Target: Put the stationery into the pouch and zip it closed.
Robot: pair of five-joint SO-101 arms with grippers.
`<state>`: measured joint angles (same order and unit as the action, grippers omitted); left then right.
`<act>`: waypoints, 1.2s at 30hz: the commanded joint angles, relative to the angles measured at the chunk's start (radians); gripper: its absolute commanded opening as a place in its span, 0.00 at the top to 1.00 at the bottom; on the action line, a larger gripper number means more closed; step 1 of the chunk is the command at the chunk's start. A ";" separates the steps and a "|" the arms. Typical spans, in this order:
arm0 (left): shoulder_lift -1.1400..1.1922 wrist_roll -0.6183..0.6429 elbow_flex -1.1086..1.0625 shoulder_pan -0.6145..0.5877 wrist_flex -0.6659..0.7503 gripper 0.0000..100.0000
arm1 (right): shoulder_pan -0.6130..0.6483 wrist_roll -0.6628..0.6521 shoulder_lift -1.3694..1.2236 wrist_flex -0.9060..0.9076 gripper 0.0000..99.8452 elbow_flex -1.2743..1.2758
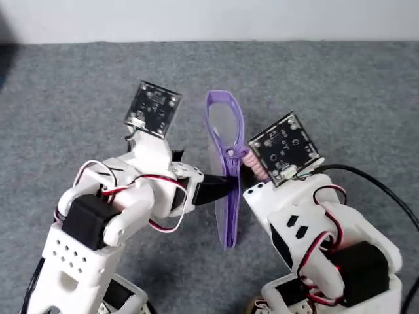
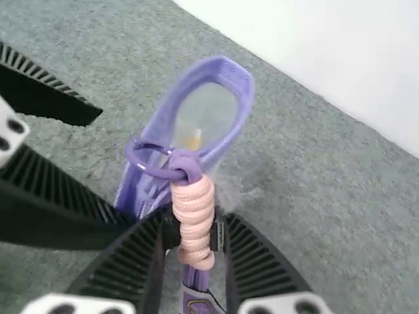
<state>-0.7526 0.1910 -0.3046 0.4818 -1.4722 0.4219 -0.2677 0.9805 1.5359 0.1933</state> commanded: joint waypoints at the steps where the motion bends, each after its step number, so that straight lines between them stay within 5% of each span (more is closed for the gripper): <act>1: -0.017 -0.031 0.094 0.048 -0.051 0.61 | 0.018 0.012 0.005 0.005 0.99 -0.021; 11: -0.006 -0.074 0.240 0.063 -0.196 0.61 | 0.021 0.014 -0.001 -0.004 0.99 -0.018; 28: -0.006 0.095 -0.114 0.107 0.054 0.61 | 0.084 0.064 0.001 -0.005 0.99 -0.021; 36: -0.017 0.141 -0.104 0.077 0.018 0.65 | 0.038 0.061 0.005 0.005 0.99 -0.023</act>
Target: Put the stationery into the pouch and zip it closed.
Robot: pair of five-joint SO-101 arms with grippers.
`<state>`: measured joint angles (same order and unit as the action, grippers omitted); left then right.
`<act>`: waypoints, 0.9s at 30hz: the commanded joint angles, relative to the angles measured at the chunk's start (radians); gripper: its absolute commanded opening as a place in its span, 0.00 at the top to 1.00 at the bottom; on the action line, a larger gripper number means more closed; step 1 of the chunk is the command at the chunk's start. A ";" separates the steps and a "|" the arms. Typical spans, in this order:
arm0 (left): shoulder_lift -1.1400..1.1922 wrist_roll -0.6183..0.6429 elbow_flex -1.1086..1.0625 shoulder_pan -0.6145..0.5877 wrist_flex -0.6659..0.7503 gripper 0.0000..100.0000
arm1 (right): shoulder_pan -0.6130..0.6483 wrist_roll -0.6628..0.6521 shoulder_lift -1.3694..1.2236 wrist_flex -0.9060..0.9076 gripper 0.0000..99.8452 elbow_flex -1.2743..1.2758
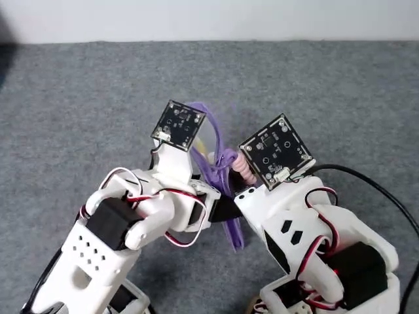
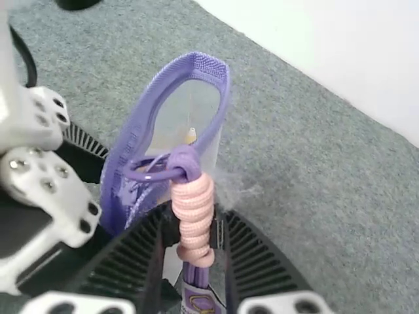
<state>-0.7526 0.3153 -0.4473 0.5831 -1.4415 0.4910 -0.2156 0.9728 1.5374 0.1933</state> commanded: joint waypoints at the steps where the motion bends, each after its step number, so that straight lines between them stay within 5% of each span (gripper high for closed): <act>1: -0.017 0.015 0.050 -0.040 -0.014 0.67 | -0.044 0.009 0.013 0.004 0.99 -0.023; 12: -0.017 -0.130 0.168 -0.141 -0.035 0.82 | -0.048 0.009 0.015 0.004 0.99 -0.023; 27: -0.017 -0.135 0.214 -0.143 0.018 0.76 | 0.002 0.002 0.015 0.012 0.99 -0.023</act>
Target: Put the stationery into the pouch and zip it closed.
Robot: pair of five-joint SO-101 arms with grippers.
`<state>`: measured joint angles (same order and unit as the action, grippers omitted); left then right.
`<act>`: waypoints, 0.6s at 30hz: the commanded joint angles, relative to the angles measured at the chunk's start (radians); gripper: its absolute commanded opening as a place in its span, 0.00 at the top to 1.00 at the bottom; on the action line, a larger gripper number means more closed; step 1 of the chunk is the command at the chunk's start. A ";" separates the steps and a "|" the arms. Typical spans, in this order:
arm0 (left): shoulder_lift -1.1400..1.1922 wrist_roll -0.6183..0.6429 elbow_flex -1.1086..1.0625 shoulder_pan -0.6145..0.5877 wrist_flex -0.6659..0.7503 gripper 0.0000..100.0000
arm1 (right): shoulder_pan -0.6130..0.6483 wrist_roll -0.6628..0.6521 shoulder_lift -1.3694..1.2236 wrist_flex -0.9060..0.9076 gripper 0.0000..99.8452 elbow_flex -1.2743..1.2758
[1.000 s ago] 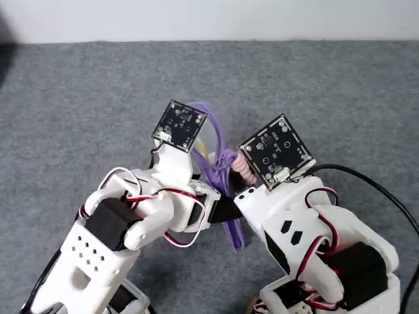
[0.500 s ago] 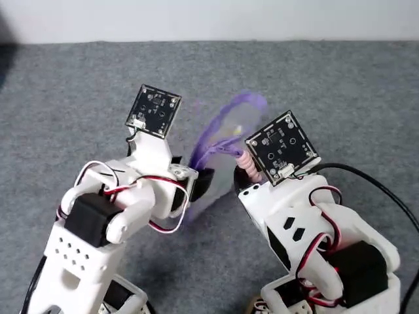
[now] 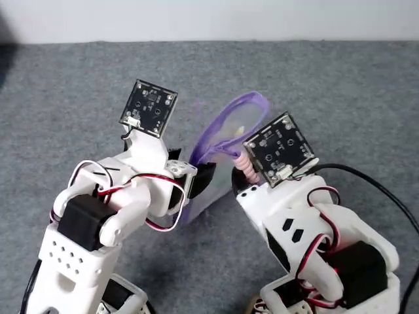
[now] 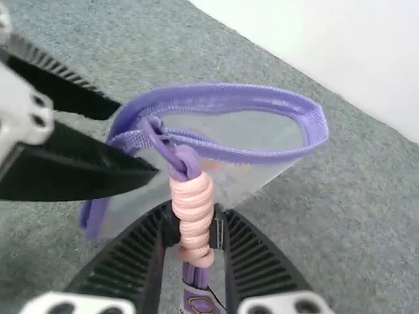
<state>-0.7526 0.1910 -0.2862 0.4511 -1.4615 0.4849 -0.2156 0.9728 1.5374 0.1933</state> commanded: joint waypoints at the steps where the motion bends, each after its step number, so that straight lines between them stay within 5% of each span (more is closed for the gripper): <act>1: -0.017 -0.011 0.053 -0.011 0.048 0.76 | 0.008 0.002 0.015 0.021 0.99 -0.023; 18: -0.015 -0.038 -0.051 -0.009 0.044 0.82 | 0.001 0.043 0.013 -0.036 0.99 -0.064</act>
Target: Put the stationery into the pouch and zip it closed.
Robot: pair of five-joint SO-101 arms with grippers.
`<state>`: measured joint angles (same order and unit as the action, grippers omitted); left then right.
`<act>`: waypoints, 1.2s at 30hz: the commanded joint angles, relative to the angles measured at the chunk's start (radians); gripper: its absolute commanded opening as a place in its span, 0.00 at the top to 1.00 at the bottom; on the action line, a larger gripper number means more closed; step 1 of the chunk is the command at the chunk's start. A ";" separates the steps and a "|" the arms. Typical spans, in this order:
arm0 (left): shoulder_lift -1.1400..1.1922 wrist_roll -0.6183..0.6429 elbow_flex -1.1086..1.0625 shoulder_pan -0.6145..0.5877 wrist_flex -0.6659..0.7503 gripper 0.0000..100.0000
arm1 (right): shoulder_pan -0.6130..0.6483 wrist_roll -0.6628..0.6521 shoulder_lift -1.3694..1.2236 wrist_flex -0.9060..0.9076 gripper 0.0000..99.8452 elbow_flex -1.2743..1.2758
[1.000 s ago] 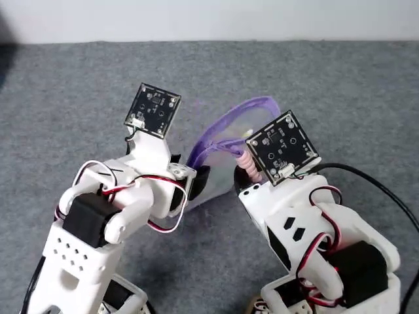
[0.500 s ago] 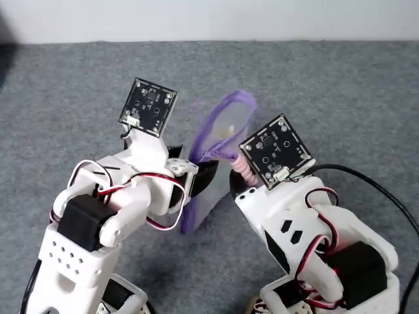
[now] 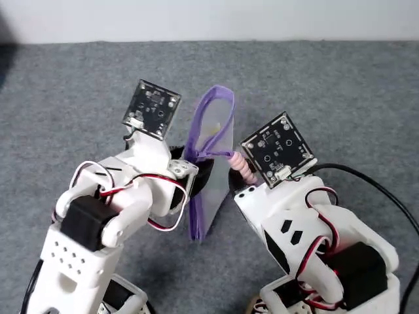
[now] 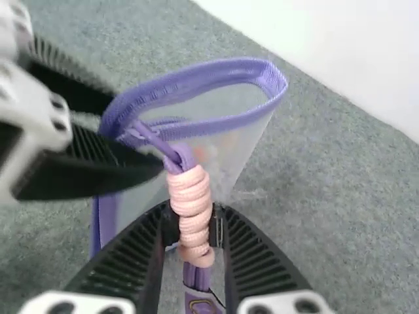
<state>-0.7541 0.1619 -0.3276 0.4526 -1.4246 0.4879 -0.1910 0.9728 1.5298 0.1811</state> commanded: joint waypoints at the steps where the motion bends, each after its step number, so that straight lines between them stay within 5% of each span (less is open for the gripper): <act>1: -0.014 -0.008 -0.015 -0.011 0.006 0.82 | -0.002 0.020 0.013 -0.028 0.99 -0.052; 7: -0.014 -0.005 -0.015 -0.011 0.006 0.83 | -0.004 0.020 0.013 -0.062 0.99 -0.052; 15: -0.017 -0.009 0.018 -0.005 0.006 0.99 | -0.131 0.021 0.001 -0.229 0.99 -0.012; 24: -0.071 -0.009 0.041 -0.011 0.028 0.99 | -0.165 0.101 0.004 -0.294 0.99 0.035; 30: -0.066 -0.009 0.041 -0.011 0.035 0.98 | -0.117 0.097 0.010 -0.176 0.99 -0.017; 36: -0.084 -0.002 0.013 -0.012 0.028 0.83 | -0.051 0.097 0.010 -0.088 0.99 -0.075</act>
<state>-0.8017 0.1573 -0.3414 0.4511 -1.4154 0.4127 -0.1066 0.9712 1.4177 0.1642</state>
